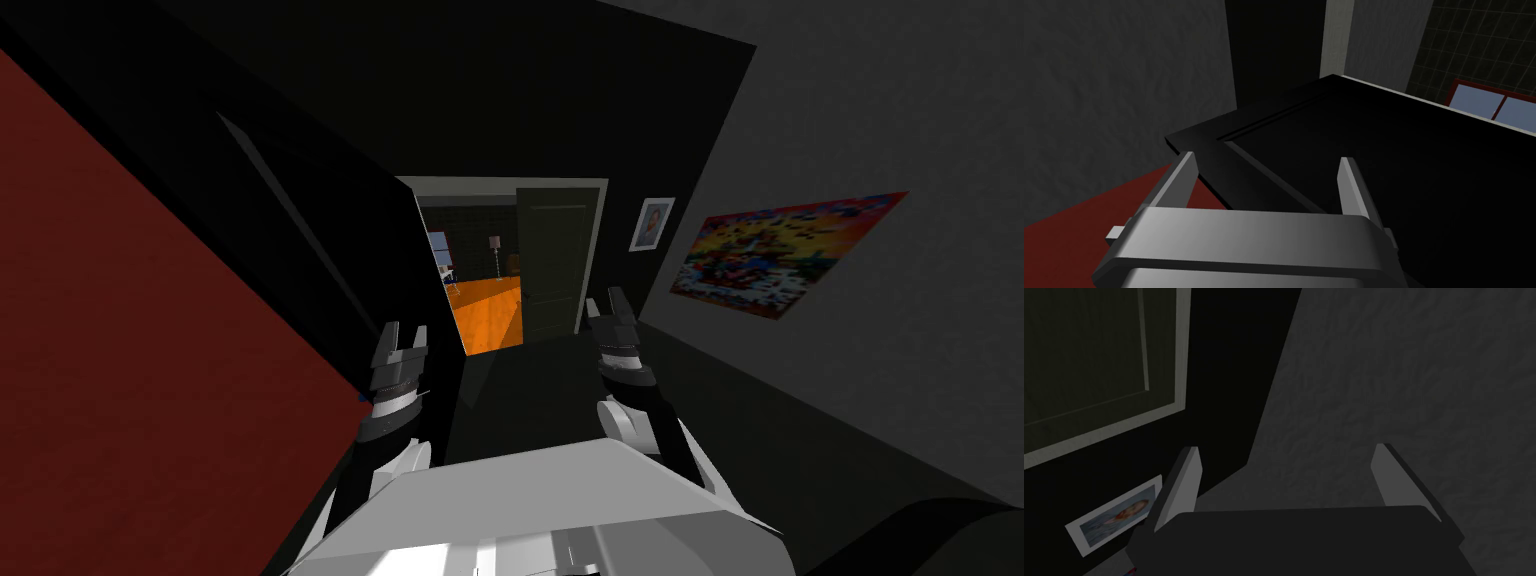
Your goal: Pull the door open
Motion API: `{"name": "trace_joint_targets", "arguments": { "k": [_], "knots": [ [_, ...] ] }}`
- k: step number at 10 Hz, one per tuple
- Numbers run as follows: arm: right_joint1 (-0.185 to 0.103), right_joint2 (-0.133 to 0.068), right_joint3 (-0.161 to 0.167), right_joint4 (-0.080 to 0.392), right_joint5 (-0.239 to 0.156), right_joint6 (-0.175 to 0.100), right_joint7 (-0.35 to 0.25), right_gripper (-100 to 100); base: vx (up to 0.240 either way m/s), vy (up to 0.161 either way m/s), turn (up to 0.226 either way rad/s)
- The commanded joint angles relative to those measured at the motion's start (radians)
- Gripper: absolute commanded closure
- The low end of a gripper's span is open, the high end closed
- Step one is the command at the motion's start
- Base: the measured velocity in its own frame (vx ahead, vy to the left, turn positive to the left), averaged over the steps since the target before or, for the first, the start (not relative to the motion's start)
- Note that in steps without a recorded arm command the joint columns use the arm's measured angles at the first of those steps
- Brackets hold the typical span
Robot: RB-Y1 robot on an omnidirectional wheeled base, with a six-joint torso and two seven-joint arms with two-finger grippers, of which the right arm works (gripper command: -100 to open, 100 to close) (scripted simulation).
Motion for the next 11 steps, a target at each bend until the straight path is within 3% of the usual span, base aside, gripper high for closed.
{"name": "trace_joint_targets", "arguments": {
  "k": [1,10,11],
  "knots": [
    [-0.008,-0.006,-0.005,0.028,0.008,-0.007,0.018,-100,0.086,0.004,-0.005],
    [-0.061,-0.034,-0.034,0.207,0.061,-0.051,0.13,-100,0.127,0.003,0.0],
    [-0.073,-0.04,-0.041,0.248,0.074,-0.061,0.156,-100,0.128,0.013,0.001]
  ]
}}
